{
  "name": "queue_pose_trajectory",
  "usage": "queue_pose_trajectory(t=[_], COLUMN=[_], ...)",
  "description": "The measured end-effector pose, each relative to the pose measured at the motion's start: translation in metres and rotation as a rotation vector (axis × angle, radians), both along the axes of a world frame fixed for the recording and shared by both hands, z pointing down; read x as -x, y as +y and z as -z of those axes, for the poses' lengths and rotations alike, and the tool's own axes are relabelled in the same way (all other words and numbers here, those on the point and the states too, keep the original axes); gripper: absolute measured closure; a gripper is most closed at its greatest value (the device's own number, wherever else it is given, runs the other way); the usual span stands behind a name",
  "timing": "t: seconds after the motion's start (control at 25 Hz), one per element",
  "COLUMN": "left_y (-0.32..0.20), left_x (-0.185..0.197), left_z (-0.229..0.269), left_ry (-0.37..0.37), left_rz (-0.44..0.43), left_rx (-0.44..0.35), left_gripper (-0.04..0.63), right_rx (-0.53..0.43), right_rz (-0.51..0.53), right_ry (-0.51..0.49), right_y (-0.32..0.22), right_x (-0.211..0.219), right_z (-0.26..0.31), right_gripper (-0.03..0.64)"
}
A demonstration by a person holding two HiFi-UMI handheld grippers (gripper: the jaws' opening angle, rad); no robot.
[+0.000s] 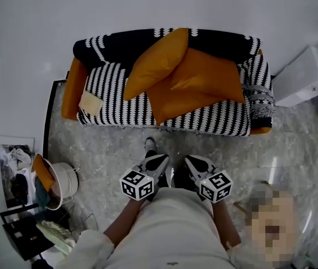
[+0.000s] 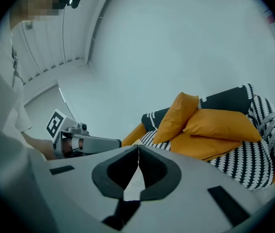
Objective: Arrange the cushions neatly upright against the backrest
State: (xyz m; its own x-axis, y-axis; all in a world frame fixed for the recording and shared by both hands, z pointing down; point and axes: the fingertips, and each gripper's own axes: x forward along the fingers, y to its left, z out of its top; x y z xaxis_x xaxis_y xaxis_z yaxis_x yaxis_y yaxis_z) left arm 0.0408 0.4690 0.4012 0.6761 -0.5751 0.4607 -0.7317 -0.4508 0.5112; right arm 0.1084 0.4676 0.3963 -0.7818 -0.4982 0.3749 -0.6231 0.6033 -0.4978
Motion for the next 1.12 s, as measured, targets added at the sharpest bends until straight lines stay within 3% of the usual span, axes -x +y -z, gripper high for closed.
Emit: queue_pose_trajectory(t=[0.44, 1.12], left_y=[-0.012, -0.103], left_x=[0.041, 0.209], left_z=[0.001, 0.027], left_ry=[0.033, 0.071], left_rz=[0.089, 0.111], left_rx=[0.017, -0.081], left_gripper=[0.583, 0.583], right_rx=[0.045, 0.052], right_rz=[0.033, 0.007], right_ry=[0.032, 0.066], right_y=[-0.017, -0.104], right_x=[0.033, 0.194], right_z=[-0.009, 0.004], right_gripper=[0.607, 0.607])
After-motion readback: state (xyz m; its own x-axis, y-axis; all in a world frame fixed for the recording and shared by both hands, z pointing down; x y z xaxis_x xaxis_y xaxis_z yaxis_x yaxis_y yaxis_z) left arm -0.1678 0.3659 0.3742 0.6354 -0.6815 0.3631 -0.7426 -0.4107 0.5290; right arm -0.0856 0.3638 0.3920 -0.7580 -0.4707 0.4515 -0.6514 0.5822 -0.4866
